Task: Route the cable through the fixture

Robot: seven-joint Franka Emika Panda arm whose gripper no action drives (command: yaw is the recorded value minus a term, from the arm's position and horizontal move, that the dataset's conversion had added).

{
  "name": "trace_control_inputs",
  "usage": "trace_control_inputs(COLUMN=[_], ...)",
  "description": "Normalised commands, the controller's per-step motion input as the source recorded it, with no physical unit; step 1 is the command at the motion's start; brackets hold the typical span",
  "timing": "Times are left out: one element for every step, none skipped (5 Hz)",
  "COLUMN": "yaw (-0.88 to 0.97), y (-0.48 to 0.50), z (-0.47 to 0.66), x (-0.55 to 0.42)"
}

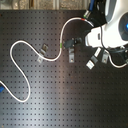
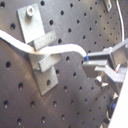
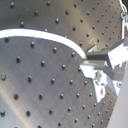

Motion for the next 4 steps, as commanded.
trace_control_inputs(yaw=[0.0, 0.05, 0.0, 0.0], y=[0.226, 0.302, 0.244, 0.219], z=[0.61, 0.47, 0.56, 0.44], x=[-0.003, 0.019, -0.012, -0.01])
